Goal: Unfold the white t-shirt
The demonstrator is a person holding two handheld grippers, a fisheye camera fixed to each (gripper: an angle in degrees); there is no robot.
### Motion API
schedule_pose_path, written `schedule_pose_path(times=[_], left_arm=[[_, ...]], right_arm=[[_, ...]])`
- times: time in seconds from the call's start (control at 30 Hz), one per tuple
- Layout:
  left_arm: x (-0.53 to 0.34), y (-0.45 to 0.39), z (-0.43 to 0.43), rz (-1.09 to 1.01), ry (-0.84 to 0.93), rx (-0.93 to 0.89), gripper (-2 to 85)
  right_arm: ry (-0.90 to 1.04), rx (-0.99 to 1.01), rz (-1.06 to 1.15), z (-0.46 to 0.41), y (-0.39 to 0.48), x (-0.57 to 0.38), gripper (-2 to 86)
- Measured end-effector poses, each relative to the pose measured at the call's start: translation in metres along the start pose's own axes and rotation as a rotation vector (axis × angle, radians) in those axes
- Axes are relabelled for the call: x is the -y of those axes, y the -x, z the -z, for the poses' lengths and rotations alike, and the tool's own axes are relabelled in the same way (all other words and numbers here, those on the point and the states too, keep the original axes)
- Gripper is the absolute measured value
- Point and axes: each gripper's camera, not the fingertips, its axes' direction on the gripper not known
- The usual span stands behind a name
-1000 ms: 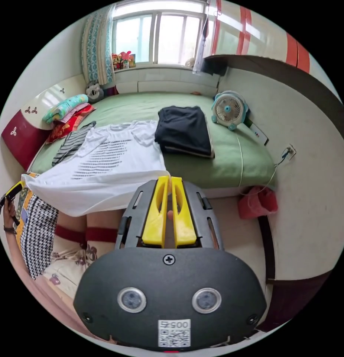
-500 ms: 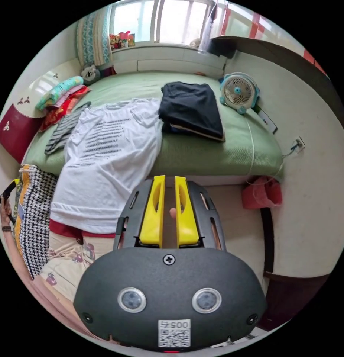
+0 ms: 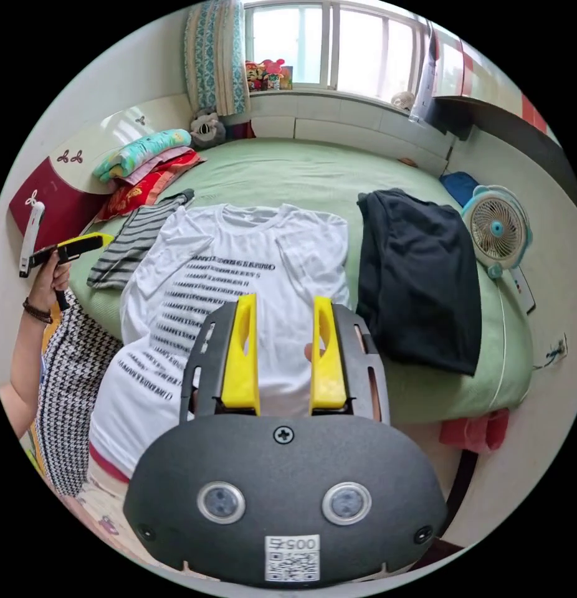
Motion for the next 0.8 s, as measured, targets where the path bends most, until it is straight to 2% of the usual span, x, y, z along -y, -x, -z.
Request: schedule_pose_path(times=[0.17,0.27,0.43,0.6,0.7,0.8], left_arm=[[0.067,-0.001,-0.061,0.008,0.065,0.023,13.6],[0.095,0.0,-0.1,0.031,0.116,0.1,13.6],[0.118,0.002,-0.141,0.092,0.159,0.179,11.8],[0.129,-0.012,-0.151,-0.011,0.123,0.284,6.2],[0.142,-0.01,-0.148,-0.02,0.104,0.268,4.2],[0.161,-0.002,-0.154,0.014,0.129,0.233,2.9]], right_arm=[[0.035,-0.013,-0.083,-0.071,-0.026,0.082,9.7],[0.039,-0.116,-0.107,-0.111,-0.034,0.125,9.5],[0.187,-0.218,-0.16,-0.179,-0.05,0.172,9.4],[0.172,-0.259,-0.136,-0.2,-0.043,0.178,5.9],[0.118,-0.304,-0.111,-0.198,-0.035,0.187,-0.2],[0.108,-0.335,-0.11,-0.202,-0.04,0.205,-1.1]])
